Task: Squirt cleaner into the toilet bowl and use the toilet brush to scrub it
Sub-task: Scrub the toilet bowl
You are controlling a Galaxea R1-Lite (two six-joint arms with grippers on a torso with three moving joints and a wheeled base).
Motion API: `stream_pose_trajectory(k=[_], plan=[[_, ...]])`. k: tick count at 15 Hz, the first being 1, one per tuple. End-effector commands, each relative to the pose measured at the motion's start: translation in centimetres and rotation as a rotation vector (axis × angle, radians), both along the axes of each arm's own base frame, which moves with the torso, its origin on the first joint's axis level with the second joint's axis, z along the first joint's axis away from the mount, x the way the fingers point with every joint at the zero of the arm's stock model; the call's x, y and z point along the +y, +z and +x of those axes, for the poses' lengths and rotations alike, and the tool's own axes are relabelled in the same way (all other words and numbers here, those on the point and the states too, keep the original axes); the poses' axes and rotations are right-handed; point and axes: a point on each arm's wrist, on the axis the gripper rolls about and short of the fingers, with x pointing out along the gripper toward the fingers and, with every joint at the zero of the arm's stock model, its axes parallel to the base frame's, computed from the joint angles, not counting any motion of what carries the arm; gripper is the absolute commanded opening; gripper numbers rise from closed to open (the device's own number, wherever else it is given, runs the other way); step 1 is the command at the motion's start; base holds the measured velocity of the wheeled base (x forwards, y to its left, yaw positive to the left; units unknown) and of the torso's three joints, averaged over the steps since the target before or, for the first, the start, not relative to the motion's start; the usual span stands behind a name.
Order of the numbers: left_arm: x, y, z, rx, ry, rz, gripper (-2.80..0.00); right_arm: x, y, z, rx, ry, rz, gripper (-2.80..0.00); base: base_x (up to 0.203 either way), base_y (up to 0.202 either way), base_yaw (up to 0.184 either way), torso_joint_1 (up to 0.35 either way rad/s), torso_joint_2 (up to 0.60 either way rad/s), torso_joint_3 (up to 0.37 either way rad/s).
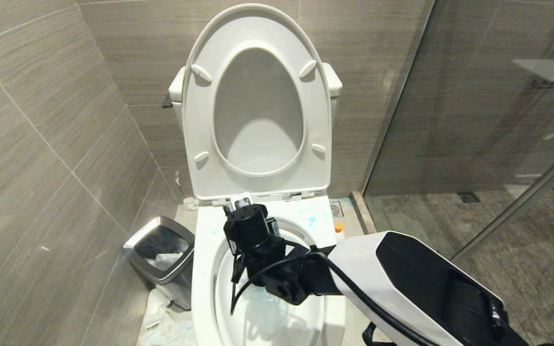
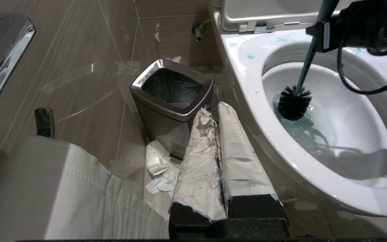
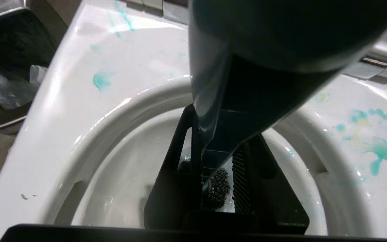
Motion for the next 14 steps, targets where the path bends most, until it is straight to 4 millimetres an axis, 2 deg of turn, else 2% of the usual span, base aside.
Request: stream_pose_trajectory(k=[1,3,7,11,14], plan=[[0.0,0.0,0.0,0.001,-0.001,0.000,-2.80,-0.6,3.5,-1.7,-0.019,0.014,0.023,-2.80,0.000,0.000,0.000,0.000,0.00,0.000],[0.0,0.0,0.0,0.002,-0.001,0.000,-2.80,-1.3,5.0,-4.0,-0.001,0.039,0.018,-2.80,0.000,0.000,0.000,0.000,0.00,0.000],[0.0,0.0,0.0,0.001,-0.001,0.000,-2.80,-1.5,4.8,-8.0,0.064,0.079,0.029,-2.80,0.000,0.000,0.000,0.000,0.00,0.000],[0.0,0.0,0.0,0.001,-0.001,0.000,-2.80,-0.4,4.2,-9.0,0.078,0.099,0.056,-2.80,0.000,0.000,0.000,0.000,0.00,0.000],[0.0,0.0,0.0,0.001,0.000,0.000,-2.80,0.9,3.3,-8.3,0.063,0.100,0.087,-2.80,0.000,0.000,0.000,0.000,0.00,0.000]])
